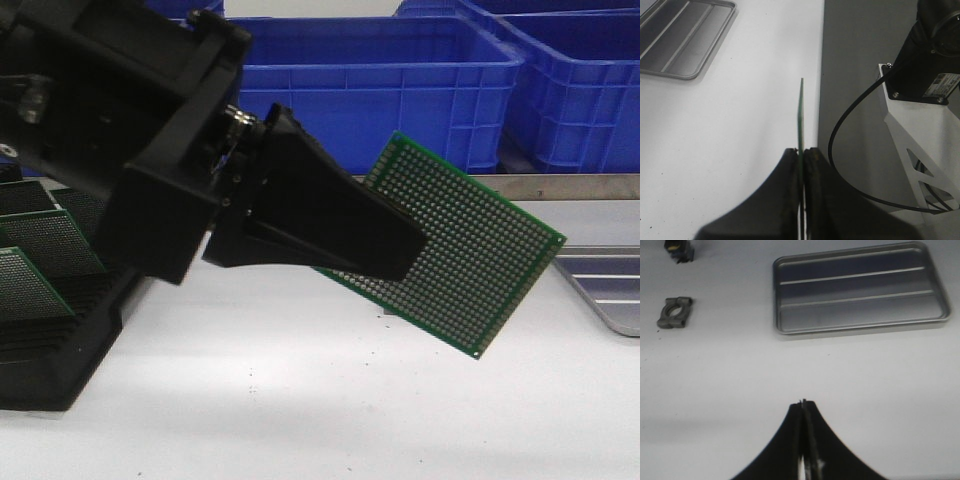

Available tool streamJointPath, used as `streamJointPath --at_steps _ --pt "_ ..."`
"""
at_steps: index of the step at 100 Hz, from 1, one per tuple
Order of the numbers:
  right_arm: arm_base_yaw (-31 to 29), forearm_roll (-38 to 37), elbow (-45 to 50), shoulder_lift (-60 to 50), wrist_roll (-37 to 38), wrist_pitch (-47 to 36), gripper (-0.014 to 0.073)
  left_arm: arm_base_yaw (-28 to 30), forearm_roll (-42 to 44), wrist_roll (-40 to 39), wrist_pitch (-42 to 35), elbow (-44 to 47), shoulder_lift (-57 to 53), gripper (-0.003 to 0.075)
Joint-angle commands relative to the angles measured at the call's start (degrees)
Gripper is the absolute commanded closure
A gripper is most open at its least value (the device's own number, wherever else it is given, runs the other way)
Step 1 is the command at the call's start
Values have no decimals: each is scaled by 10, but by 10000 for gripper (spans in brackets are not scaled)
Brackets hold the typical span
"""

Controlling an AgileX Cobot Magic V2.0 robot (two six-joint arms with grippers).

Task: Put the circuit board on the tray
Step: 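Bring the right gripper to the board and grasp its edge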

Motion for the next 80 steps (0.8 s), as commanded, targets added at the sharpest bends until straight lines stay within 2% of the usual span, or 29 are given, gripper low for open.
streamJointPath --at_steps 1,14,21,37,51,80 --pt "10 68 -34 37 -89 -27 514 -5 -36 0 27 -18 -17 737" --pt "70 177 -42 58 -240 -36 204 -5 -36 0 27 -18 -17 737" --pt "112 211 -42 68 -304 -44 106 -5 -36 0 27 -18 -17 737" --pt "199 228 -42 108 -406 -48 125 -5 -36 0 27 -18 -17 737" --pt "250 231 -49 158 -491 -48 132 -5 -36 0 27 -18 -17 737" --pt "275 258 -103 265 -548 -46 132 -5 -36 0 27 -18 -17 737"
